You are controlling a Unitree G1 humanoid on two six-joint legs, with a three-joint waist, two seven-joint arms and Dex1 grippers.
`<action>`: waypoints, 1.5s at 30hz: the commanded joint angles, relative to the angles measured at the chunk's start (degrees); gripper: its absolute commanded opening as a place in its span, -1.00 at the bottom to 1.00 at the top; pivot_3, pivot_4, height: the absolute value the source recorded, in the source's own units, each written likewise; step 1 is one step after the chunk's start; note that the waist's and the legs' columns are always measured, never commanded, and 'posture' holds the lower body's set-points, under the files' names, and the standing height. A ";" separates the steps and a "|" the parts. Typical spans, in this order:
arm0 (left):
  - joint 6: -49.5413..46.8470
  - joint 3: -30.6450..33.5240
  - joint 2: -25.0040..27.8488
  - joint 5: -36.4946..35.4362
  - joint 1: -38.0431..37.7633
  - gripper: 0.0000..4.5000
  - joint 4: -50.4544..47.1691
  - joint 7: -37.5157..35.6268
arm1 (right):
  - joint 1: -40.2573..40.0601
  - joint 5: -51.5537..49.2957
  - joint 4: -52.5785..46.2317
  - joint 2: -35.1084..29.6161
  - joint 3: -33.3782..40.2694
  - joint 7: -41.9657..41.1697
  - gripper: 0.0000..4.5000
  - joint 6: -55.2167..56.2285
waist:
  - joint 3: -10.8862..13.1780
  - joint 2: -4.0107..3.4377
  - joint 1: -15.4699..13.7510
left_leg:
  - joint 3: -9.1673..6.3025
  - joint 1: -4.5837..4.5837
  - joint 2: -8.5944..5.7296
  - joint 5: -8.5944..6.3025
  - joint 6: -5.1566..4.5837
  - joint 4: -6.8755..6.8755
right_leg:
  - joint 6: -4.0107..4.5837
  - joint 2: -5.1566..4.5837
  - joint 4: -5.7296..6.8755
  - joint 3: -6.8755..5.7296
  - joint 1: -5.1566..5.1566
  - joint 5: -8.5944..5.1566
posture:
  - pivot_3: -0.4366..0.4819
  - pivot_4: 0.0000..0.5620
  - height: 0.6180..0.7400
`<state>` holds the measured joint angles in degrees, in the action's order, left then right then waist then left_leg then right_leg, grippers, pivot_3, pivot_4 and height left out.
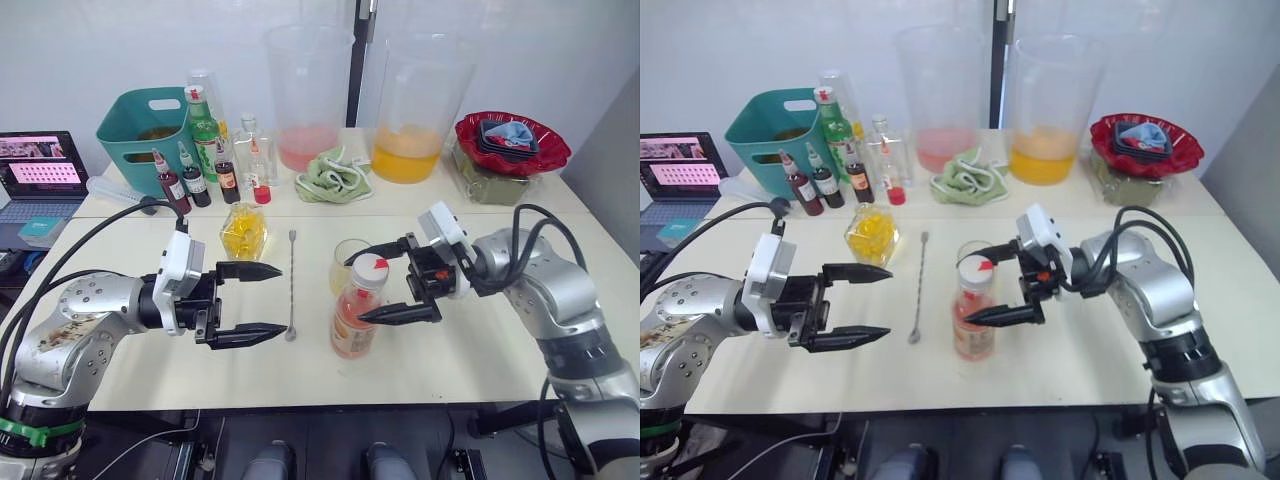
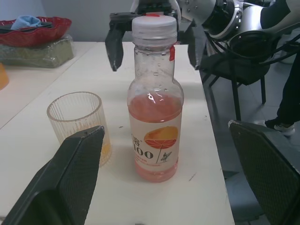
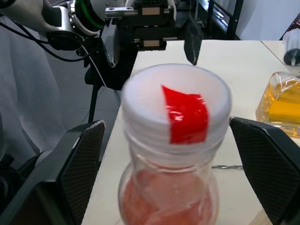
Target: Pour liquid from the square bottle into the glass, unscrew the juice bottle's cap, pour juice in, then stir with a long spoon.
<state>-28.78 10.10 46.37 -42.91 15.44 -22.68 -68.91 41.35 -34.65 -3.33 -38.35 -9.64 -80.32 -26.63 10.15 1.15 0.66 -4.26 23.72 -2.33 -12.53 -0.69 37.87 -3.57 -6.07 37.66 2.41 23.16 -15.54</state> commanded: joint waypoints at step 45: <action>5.76 -9.88 -7.77 4.01 9.72 1.00 10.31 -8.35 | -30.08 -11.67 -40.98 -2.73 17.72 42.57 0.98 -17.53 | -0.01 0.02 0.12 | -0.01 -0.03 -0.04 0.01 0.01 0.00 | 0.01 0.01 0.00 0.00 -0.07 0.01 | -0.05 -0.47 1.00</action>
<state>-23.74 -1.45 37.94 -38.43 25.55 -10.16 -77.80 10.56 -45.89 -44.84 -39.12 5.84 -33.20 -46.58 10.14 1.16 0.78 -4.27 23.69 -2.36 -12.52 -0.68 37.87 -3.55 -6.04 37.66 2.39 23.09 -15.53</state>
